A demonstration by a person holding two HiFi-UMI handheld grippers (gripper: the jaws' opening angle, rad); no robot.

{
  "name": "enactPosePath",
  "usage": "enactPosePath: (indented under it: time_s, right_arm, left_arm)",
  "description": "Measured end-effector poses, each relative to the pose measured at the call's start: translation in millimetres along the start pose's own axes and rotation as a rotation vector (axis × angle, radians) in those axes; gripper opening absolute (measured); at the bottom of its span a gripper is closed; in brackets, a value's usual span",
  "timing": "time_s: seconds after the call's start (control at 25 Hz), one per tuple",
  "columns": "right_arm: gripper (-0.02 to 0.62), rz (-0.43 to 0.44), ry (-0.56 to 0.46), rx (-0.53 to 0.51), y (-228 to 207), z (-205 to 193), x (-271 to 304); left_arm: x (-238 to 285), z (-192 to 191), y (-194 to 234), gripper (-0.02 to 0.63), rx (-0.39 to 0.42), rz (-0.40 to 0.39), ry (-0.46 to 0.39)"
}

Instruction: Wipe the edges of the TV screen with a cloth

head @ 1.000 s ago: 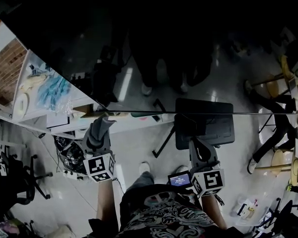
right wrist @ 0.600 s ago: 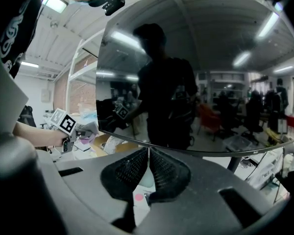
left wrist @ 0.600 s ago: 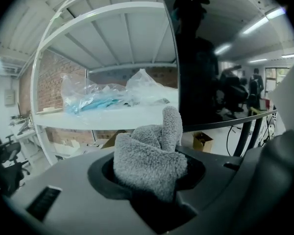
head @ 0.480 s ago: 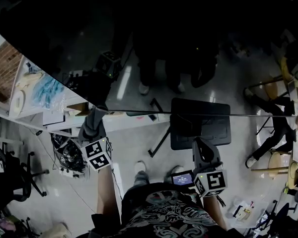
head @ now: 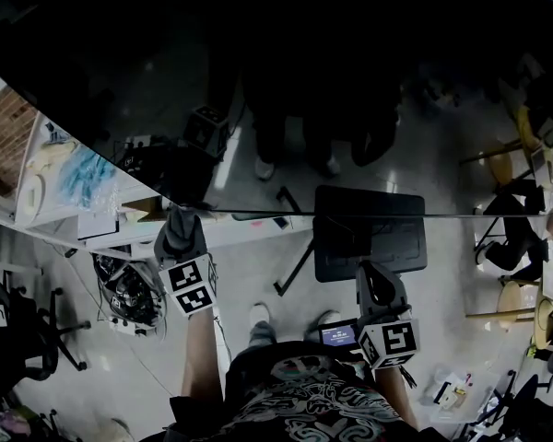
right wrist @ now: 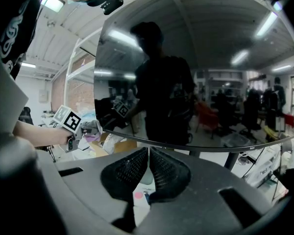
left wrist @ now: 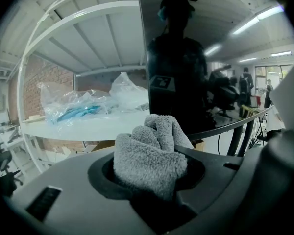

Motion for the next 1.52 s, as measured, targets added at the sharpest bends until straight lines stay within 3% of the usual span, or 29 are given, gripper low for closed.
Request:
enactPosePath:
  time_s: [0.96,1.52]
  right_arm:
    - [0.035,0.034,-0.016,0.014,-13,3,-1]
    - [0.035,0.03,-0.019,0.027,-24,0,-8]
  left_arm:
    - [-4,14,-27,0.196,0.066,0.043,-0.002]
    - [-6,17,-57,0.196,0.11,-0.004,-0.013]
Point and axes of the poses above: the fingertips, and each gripper's own axes: x forward along the fingers, y to its left, z out of its top, the point moved 7 cm from there along -x, backward along the fingers, and after that the axes turned 2 degrees about -z, right-handed, at the moved point
